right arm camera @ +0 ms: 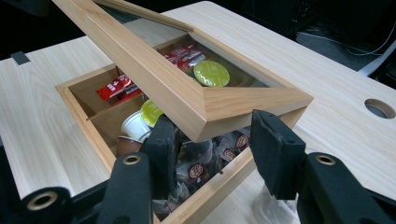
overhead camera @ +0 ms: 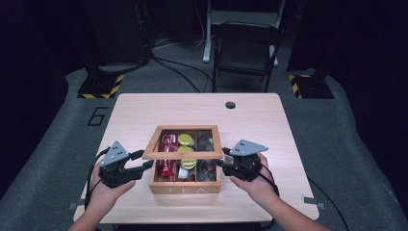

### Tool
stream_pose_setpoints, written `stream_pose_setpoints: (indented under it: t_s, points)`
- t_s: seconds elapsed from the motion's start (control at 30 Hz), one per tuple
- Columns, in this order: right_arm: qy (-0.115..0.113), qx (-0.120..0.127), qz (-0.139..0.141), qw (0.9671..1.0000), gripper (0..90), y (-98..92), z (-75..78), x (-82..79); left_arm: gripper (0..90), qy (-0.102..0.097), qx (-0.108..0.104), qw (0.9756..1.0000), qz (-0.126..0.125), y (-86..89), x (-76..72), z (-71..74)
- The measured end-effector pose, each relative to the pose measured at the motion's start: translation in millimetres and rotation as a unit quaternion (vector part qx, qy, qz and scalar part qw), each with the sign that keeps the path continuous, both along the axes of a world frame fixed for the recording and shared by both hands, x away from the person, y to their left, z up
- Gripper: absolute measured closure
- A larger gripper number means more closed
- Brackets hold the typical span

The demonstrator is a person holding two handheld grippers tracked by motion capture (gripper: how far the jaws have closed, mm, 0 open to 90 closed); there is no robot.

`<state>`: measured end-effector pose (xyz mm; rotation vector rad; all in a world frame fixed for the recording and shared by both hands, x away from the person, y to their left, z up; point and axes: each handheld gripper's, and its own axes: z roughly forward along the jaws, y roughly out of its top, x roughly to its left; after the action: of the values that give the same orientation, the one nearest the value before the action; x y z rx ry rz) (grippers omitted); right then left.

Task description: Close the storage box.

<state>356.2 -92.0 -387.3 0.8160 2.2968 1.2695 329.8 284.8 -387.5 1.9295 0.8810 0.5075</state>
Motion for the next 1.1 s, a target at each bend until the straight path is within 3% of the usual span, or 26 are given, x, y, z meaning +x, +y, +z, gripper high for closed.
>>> stream_pose_setpoints:
  t_s: [0.47,1.1]
  points:
    - [0.015,0.004,-0.007,0.9999,53.1,0.0,-15.7,-7.0,48.4,0.002,-0.007,1.0000,-0.001,0.9,-8.0,-15.4]
    - [0.010,0.014,-0.012,0.9998,53.1,0.3,-30.9,-17.3,48.5,0.004,-0.015,0.9999,0.000,1.6,-15.4,-32.7]
